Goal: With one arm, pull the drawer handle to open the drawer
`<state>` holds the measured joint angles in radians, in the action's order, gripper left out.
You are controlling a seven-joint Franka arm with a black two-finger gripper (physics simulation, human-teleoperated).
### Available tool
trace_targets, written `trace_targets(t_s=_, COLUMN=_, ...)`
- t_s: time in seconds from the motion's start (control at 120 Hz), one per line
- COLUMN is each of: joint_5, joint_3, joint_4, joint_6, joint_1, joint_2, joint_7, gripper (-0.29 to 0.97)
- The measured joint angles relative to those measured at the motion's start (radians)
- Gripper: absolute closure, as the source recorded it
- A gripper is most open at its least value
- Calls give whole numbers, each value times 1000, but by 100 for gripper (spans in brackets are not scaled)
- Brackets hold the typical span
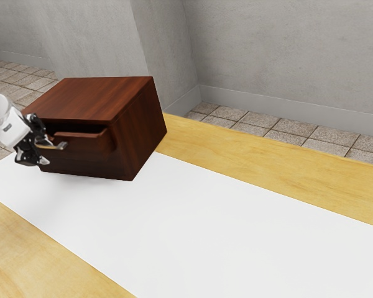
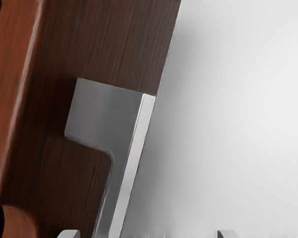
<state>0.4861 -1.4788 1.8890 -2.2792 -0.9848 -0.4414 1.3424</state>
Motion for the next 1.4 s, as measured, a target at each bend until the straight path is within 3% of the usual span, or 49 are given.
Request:
trace_targets(t_s=0.283, joint_5=8, joint_3=121, joint_4=59, joint_6=3, joint_1=135, joint_2=-21, joint_7=1, gripper=41)
trace_targets(t_s=0.625, joint_5=19, joint_3=325, joint_4=163, joint_6=4, joint_1=365, joint_2=-75, joint_7=2, gripper=41)
trace_targets(t_s=1.4, joint_5=29, joint_3=474, joint_4=260, joint_6=20, joint_1=556, joint_2=-134, joint_7=3, gripper=41)
